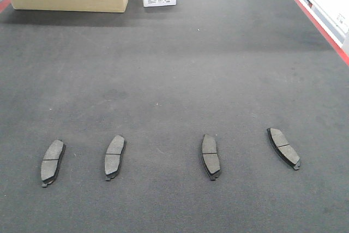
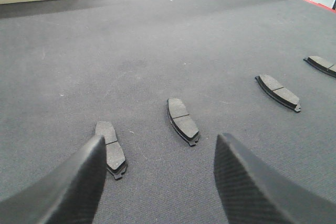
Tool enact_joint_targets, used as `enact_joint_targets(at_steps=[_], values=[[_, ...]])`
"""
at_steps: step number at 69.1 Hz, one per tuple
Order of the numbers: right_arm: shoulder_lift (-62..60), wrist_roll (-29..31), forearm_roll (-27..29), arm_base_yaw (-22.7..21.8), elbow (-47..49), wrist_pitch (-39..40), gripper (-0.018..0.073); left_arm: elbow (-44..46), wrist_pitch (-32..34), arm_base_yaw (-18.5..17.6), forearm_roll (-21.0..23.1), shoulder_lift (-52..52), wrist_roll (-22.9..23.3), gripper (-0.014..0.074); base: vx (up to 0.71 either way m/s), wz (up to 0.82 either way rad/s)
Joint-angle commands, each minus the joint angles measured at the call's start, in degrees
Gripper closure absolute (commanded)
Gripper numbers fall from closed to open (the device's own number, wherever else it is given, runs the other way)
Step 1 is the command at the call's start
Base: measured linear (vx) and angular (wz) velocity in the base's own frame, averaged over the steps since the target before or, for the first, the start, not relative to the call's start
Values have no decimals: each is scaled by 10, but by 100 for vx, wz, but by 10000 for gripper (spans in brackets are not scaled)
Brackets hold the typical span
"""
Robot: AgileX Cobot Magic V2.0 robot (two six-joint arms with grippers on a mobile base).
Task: Move and align brake pads A on conveyor
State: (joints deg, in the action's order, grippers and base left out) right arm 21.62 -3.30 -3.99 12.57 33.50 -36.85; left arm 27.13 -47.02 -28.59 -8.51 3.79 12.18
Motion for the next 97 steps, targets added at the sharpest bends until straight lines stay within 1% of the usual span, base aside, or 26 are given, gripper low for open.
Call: enact_joint_targets(at_steps=[1, 6, 17, 24, 27, 30, 35, 36, 39, 41, 53, 97], values=[[-48, 20, 1, -4, -24, 71, 75, 13, 44, -3, 1, 8, 0, 171, 0, 0], [-87, 29, 1, -4, -52, 88, 86, 13, 44, -3, 1, 8, 0, 171, 0, 0], [-149, 29, 1, -4, -92, 113, 129, 13, 44, -3, 1, 8, 0, 171, 0, 0], [-167, 29, 1, -4, -108, 116, 182, 13, 44, -3, 1, 8, 0, 185, 0, 0], [-169, 29, 1, -4, -113, 117, 231, 13, 44, -3, 1, 8, 0, 208, 0, 0], [-169, 29, 1, -4, -114, 117, 284, 13, 44, -3, 1, 8, 0, 258, 0, 0], [-169, 29, 1, -4, -115, 118, 412, 13, 45, -3, 1, 8, 0, 388, 0, 0], [-169, 29, 1, -4, -115, 119, 451, 13, 45, -3, 1, 8, 0, 417, 0, 0], [-169, 29, 1, -4, -115, 119, 531, 13, 47, -3, 1, 8, 0, 540, 0, 0], [-169, 29, 1, -4, -115, 119, 576, 13, 49, -3, 1, 8, 0, 601, 0, 0], [-169, 26, 1, -4, -115, 120, 569, 13, 69, -3, 1, 8, 1, 603, 0, 0], [-169, 25, -1, -4, -115, 117, 569, 11, 71, -2, 1, 8, 1, 603, 0, 0]])
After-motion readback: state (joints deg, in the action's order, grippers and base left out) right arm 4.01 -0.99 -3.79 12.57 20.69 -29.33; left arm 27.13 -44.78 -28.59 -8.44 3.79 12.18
